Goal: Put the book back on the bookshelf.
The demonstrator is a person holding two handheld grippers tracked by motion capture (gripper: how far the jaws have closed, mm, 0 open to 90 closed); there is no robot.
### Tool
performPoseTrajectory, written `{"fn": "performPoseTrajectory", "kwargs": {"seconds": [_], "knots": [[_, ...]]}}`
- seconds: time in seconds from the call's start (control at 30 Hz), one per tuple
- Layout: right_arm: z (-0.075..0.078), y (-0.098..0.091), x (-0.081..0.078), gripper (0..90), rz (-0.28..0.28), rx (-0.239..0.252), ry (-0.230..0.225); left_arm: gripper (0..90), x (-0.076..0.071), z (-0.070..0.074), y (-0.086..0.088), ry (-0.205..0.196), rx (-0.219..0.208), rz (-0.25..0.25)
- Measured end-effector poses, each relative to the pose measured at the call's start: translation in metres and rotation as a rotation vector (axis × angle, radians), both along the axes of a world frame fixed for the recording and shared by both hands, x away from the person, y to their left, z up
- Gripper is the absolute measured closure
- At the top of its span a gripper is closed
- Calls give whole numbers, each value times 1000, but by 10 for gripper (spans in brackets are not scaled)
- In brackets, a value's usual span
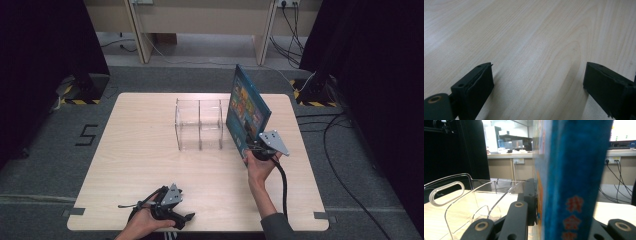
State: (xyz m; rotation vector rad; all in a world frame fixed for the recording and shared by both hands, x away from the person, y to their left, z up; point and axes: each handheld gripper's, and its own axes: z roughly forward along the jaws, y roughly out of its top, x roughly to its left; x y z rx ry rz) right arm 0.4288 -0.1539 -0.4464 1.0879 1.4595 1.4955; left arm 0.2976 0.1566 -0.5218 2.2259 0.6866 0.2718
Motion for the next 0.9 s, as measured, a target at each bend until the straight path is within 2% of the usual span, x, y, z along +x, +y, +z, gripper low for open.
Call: {"fn": "performPoseTrajectory", "kwargs": {"seconds": [0.2, 0.4, 0.5, 0.63, 0.73, 0.83, 0.9], "knots": [[-2, 1, -1, 742, -12, -7, 25, 82, 0, 0, 0, 0, 0, 1], [-5, -3, -2, 689, 7, 4, 48, 82, 0, 0, 0, 0, -1, 0], [-7, -6, -5, 656, 19, 47, 92, 82, 0, 0, 0, 0, -1, -1], [-8, -11, -9, 613, 31, 18, 115, 82, 0, 0, 0, 0, -2, -2], [-10, -14, -12, 596, 50, 20, 130, 81, 0, 0, 0, 0, -1, -2], [-11, -16, -17, 556, 75, -22, 141, 81, 0, 0, 0, -1, -2, -3], [-11, -17, -19, 547, 78, -31, 143, 81, 0, 0, 0, -1, -2, -3]]}}
